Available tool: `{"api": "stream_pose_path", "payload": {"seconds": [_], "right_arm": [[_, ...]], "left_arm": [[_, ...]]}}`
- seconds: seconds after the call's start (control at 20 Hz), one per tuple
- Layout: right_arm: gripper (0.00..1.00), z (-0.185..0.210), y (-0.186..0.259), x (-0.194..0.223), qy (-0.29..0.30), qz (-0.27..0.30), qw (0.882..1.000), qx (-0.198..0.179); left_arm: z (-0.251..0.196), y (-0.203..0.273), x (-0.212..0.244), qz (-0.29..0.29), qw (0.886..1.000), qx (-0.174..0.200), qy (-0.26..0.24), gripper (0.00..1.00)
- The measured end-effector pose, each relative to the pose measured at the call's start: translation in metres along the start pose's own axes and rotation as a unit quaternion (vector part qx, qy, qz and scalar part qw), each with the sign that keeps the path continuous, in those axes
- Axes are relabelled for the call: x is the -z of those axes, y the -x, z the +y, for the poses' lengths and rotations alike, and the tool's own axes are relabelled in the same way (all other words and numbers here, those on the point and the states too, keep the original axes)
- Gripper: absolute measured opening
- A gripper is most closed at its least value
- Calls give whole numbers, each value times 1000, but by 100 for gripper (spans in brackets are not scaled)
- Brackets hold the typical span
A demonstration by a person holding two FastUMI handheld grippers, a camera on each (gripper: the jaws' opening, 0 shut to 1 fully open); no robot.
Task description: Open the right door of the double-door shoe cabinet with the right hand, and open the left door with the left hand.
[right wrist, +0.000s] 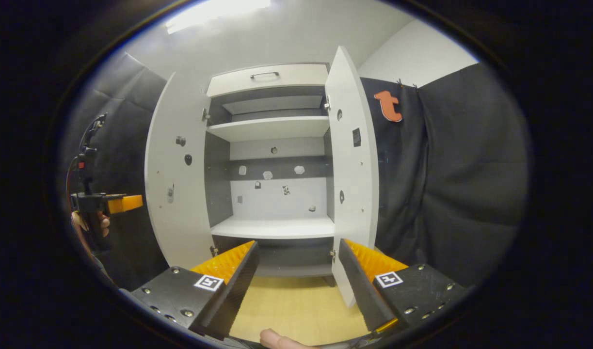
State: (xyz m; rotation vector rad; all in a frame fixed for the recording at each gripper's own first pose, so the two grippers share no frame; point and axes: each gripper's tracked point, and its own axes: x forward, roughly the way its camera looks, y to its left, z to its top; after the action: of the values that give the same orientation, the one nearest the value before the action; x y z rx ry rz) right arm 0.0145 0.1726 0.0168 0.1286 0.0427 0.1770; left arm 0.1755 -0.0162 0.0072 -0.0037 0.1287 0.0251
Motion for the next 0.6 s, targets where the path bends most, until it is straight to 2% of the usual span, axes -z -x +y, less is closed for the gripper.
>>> {"api": "stream_pose_path", "payload": {"seconds": [0.1,0.15,0.2,0.25,0.3,0.4,0.45,0.5,0.6], "right_arm": [[94,1,2,0,2,-2,1000,-2],[98,1,3,0,3,-2,1000,-3],[94,1,5,0,4,-3,1000,-3],[98,1,5,0,4,-3,1000,-4],[94,1,6,1,5,-3,1000,-5],[94,-1,7,1,4,-3,1000,-5],[98,-3,7,2,4,-2,1000,-3],[94,-5,8,2,4,-2,1000,-2],[94,-8,9,1,3,-3,1000,-1]], "left_arm": [[-4,8,3,1,1000,4,-5,96],[-8,10,3,2,1000,8,-4,99],[-14,13,4,3,1000,9,-3,99],[-17,14,4,-2,1000,11,-6,99],[-22,16,3,-10,1000,15,-8,99],[-28,18,3,-16,1000,17,-8,99],[-36,22,6,-14,1000,25,0,99],[-45,24,7,-13,999,35,5,99],[-57,27,10,-9,999,50,7,99]]}}
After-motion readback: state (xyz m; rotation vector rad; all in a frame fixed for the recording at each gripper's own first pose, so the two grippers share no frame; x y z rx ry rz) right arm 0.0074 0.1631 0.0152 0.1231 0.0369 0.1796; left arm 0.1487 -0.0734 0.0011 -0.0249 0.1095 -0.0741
